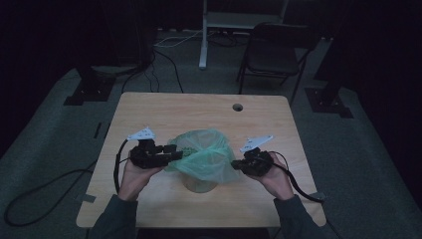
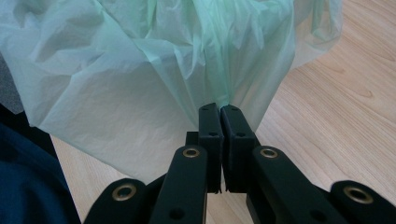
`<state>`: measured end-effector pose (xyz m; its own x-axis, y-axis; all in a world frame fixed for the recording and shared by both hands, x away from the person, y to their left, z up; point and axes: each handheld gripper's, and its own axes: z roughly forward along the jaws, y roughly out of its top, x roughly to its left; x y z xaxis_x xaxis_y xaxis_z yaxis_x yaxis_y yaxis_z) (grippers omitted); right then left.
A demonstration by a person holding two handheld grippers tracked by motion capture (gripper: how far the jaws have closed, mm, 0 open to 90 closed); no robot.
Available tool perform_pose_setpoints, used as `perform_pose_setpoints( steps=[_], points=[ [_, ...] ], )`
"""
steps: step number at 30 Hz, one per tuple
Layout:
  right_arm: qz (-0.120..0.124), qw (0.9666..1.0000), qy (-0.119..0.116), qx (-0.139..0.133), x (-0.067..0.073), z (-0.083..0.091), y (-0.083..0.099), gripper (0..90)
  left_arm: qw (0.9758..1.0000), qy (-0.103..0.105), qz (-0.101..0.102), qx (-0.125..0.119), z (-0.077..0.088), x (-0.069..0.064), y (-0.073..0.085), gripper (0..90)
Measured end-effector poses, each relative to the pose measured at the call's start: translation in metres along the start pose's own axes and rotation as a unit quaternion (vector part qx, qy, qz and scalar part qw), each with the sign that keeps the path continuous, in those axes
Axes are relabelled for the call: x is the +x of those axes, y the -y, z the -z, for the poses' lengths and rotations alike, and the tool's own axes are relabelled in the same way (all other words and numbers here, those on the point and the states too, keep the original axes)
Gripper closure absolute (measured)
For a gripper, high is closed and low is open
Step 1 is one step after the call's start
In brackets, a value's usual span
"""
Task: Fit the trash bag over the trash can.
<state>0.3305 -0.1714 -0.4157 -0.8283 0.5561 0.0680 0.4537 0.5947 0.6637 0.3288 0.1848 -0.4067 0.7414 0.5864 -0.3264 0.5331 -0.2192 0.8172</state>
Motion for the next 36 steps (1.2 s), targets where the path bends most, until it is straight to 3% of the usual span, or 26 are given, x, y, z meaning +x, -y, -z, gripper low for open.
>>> perform_pose_setpoints(
  steps=[10, 19, 28, 36],
  points=[
    [0.002, 1.0000, 0.000, -0.004, 0.003, 0.003, 0.001, 87.2, 0.9999, -0.014, 0.006, -0.002, 0.017, -0.013, 0.027, 52.9],
    [0.005, 1.0000, -0.002, -0.002, 0.005, 0.001, 0.001, 87.3, 0.9995, -0.005, 0.023, 0.022, 0.007, -0.014, 0.057, 51.6],
    [0.008, 1.0000, -0.003, -0.003, 0.007, 0.002, 0.001, 87.3, 0.9989, -0.019, 0.017, 0.038, -0.007, -0.015, 0.060, 53.0],
    [0.011, 0.9999, -0.007, -0.010, 0.007, 0.001, 0.001, 87.3, 0.9985, -0.030, -0.001, 0.045, -0.015, -0.017, 0.059, 71.3]
  ],
)
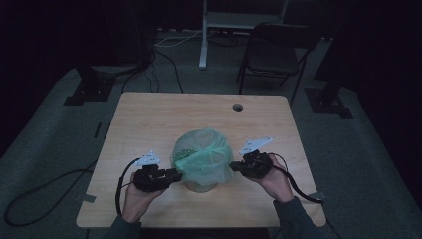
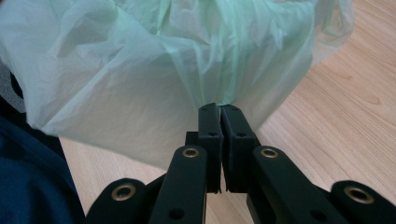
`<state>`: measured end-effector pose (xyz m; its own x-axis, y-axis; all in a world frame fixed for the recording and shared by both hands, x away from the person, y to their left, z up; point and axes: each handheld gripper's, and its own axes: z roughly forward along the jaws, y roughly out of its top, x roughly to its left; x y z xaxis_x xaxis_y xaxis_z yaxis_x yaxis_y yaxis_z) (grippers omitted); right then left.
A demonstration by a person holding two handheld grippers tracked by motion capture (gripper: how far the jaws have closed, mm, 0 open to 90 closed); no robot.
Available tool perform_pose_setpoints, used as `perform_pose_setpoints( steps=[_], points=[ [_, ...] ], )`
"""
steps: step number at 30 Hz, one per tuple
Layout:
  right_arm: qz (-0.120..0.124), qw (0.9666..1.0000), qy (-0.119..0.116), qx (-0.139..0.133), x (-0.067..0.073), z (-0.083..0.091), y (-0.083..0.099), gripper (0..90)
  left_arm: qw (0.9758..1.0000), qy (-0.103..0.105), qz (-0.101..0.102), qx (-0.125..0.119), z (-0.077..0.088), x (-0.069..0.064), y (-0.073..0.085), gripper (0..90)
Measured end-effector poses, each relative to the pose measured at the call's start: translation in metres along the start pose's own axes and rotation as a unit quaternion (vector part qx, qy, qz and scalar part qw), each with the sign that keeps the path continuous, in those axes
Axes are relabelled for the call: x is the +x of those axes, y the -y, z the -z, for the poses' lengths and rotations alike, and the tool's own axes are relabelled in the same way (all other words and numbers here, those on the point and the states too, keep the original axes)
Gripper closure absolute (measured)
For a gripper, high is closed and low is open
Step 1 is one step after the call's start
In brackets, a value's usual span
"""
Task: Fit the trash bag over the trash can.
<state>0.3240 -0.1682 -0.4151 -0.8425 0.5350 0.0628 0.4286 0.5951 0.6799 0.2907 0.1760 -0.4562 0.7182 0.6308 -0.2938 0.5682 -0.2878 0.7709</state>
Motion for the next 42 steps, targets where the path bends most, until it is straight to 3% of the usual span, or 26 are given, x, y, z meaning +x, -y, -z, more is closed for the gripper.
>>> perform_pose_setpoints(
  steps=[4, 10, 12, 16, 19, 23, 28, 32, 38, 42],
  points=[
    [0.000, 1.0000, 0.000, 0.000, 0.000, -0.003, 0.000, 89.1, 0.9999, -0.008, -0.009, 0.004, -0.001, -0.001, 0.002, 88.1],
    [-0.001, 0.9995, 0.025, 0.020, -0.003, -0.004, 0.004, 90.0, 0.9997, -0.024, -0.003, 0.005, 0.008, 0.004, 0.011, 89.6],
    [-0.005, 0.9995, 0.022, 0.021, -0.004, -0.004, 0.009, 90.0, 0.9996, -0.029, 0.003, 0.002, 0.013, 0.007, 0.015, 89.4],
    [-0.010, 0.9995, 0.015, 0.024, -0.006, -0.001, 0.014, 90.0, 0.9987, -0.049, 0.018, 0.001, 0.022, 0.017, 0.024, 86.2],
    [-0.010, 0.9995, 0.016, 0.025, -0.005, 0.001, 0.016, 88.7, 0.9971, -0.067, 0.035, -0.004, 0.030, 0.024, 0.029, 77.7],
    [-0.013, 0.9999, 0.009, 0.001, -0.007, 0.010, 0.017, 72.2, 0.9952, -0.075, 0.054, -0.032, 0.044, 0.032, 0.030, 67.8],
    [-0.011, 0.9990, 0.007, -0.044, -0.007, 0.020, 0.009, 67.1, 0.9948, -0.065, 0.044, -0.065, 0.051, 0.030, 0.014, 57.9],
    [-0.016, 0.9974, 0.005, -0.071, -0.006, 0.020, -0.001, 65.9, 0.9950, -0.051, 0.031, -0.080, 0.049, 0.025, -0.005, 55.1],
    [-0.006, 0.9961, 0.016, -0.087, -0.001, 0.016, -0.017, 65.1, 0.9959, -0.049, 0.004, -0.076, 0.039, 0.018, -0.034, 53.5],
    [-0.001, 0.9958, 0.010, -0.091, 0.002, 0.012, -0.023, 65.1, 0.9965, -0.050, -0.006, -0.067, 0.029, 0.018, -0.046, 53.4]
  ],
)
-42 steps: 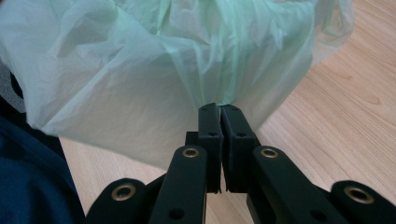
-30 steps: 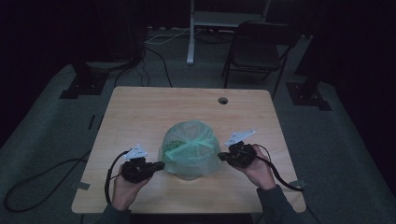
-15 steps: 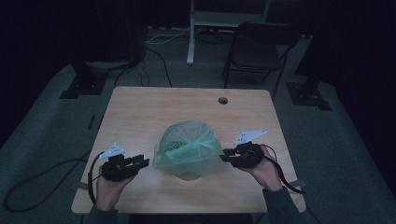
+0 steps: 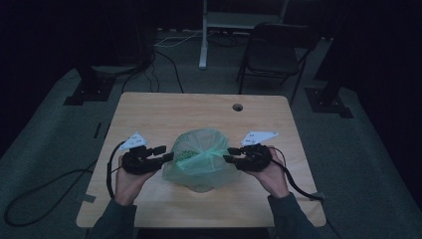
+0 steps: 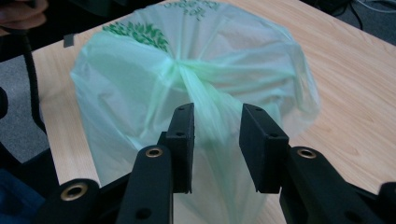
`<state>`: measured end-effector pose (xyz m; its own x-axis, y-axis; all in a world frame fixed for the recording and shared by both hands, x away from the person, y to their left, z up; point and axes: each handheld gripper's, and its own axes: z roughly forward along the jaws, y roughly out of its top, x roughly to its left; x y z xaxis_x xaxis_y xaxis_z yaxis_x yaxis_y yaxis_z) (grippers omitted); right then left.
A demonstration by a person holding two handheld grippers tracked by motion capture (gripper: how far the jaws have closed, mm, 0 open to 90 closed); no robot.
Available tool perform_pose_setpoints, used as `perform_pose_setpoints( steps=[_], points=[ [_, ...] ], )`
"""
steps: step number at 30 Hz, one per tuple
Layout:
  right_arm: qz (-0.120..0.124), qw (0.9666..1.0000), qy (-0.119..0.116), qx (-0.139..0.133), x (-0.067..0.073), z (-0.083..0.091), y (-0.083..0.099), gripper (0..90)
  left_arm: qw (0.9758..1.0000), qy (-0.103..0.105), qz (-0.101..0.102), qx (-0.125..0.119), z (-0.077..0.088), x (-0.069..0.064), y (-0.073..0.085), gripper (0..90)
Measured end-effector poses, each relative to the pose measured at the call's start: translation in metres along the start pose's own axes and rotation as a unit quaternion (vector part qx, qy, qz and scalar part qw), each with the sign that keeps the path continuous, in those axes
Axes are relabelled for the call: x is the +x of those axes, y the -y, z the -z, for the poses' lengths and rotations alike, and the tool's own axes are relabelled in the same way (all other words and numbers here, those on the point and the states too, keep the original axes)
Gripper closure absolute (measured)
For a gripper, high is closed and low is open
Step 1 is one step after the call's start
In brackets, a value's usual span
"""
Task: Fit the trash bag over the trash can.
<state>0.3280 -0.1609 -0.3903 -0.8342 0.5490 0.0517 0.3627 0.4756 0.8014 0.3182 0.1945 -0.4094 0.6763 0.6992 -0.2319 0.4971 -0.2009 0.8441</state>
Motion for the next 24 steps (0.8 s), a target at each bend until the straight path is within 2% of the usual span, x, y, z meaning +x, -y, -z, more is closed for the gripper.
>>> perform_pose_setpoints(
  steps=[8, 11, 13, 17, 20, 24],
  points=[
    [0.023, 0.9997, 0.001, 0.007, 0.006, -0.010, -0.011, 64.2, 0.9993, -0.009, -0.030, 0.021, -0.022, -0.005, -0.019, 52.9],
    [0.031, 0.9994, 0.009, 0.015, 0.007, -0.015, -0.013, 63.7, 0.9986, -0.018, -0.038, 0.032, -0.029, -0.007, -0.023, 51.6],
    [0.031, 0.9993, 0.006, 0.018, 0.007, -0.018, -0.013, 63.6, 0.9980, -0.028, -0.039, 0.041, -0.034, -0.007, -0.024, 51.0],
    [0.038, 0.9986, 0.018, 0.032, 0.007, -0.023, -0.012, 65.8, 0.9964, -0.047, -0.036, 0.060, -0.041, -0.007, -0.023, 52.5],
    [0.043, 0.9979, 0.026, 0.041, 0.007, -0.024, -0.011, 74.7, 0.9959, -0.059, -0.032, 0.061, -0.042, -0.006, -0.022, 60.3],
    [0.047, 0.9975, 0.030, 0.043, 0.008, -0.022, -0.011, 85.5, 0.9967, -0.063, -0.020, 0.047, -0.036, -0.003, -0.023, 74.4]
  ],
)
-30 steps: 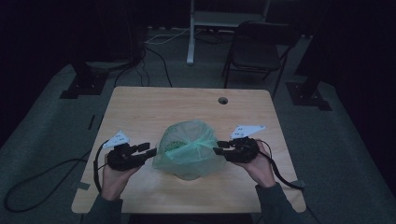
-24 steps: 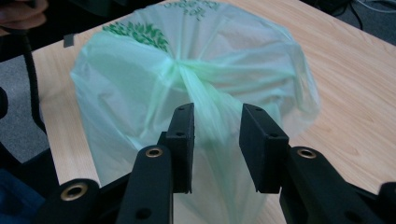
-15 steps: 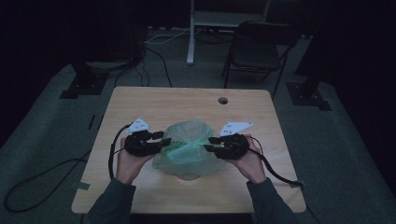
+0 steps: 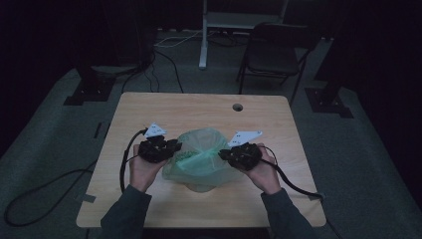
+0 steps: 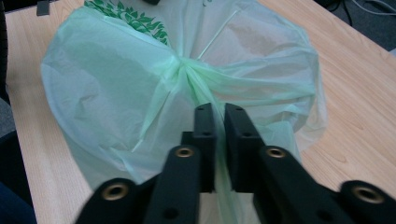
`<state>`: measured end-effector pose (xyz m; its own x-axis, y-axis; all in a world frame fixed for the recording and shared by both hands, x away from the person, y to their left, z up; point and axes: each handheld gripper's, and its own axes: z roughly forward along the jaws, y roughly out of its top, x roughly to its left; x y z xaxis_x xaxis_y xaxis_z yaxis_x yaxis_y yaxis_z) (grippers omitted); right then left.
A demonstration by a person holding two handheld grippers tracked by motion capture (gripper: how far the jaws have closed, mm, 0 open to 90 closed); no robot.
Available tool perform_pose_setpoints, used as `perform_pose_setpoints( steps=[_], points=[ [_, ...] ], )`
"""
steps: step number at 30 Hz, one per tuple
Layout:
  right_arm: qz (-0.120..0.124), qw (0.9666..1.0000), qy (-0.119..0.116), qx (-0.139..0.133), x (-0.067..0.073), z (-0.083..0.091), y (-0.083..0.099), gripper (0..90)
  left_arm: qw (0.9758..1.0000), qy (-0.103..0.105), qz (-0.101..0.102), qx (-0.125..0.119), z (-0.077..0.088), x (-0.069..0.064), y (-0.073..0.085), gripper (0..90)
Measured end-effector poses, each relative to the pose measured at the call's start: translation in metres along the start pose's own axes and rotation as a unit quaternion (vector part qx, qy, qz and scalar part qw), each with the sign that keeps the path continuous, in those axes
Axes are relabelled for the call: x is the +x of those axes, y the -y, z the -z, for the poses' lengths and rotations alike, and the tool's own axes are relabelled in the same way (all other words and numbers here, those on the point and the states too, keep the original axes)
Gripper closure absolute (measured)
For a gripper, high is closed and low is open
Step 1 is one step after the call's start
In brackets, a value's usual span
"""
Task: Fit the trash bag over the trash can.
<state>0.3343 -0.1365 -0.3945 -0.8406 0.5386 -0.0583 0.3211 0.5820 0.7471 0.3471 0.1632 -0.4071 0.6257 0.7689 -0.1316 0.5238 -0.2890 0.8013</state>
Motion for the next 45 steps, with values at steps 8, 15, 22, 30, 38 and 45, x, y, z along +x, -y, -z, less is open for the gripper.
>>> perform_pose_setpoints(
  steps=[8, 15, 22, 30, 38, 45],
  points=[
    [0.005, 1.0000, 0.000, -0.009, 0.003, 0.009, 0.001, 88.7, 0.9996, -0.003, -0.002, -0.028, 0.009, 0.000, -0.002, 89.9],
    [0.007, 0.9997, 0.002, -0.021, 0.002, 0.018, 0.001, 88.9, 0.9983, 0.021, -0.024, -0.049, 0.012, -0.006, -0.005, 89.7],
    [0.004, 0.9995, -0.003, -0.030, 0.003, 0.017, 0.000, 88.9, 0.9978, 0.011, -0.061, -0.023, 0.002, -0.016, -0.011, 51.5],
    [0.003, 0.9994, -0.004, -0.034, 0.003, 0.018, 0.000, 88.9, 0.9995, -0.023, -0.023, 0.002, -0.007, -0.011, -0.007, 59.2],
    [0.002, 0.9992, -0.001, -0.040, 0.002, 0.019, 0.000, 88.9, 0.9992, -0.018, 0.001, -0.036, 0.008, -0.001, -0.005, 90.0],
    [-0.001, 0.9986, 0.007, -0.053, 0.000, 0.025, -0.001, 89.0, 0.9978, -0.019, 0.003, -0.064, 0.018, -0.001, -0.006, 90.0]
  ],
)
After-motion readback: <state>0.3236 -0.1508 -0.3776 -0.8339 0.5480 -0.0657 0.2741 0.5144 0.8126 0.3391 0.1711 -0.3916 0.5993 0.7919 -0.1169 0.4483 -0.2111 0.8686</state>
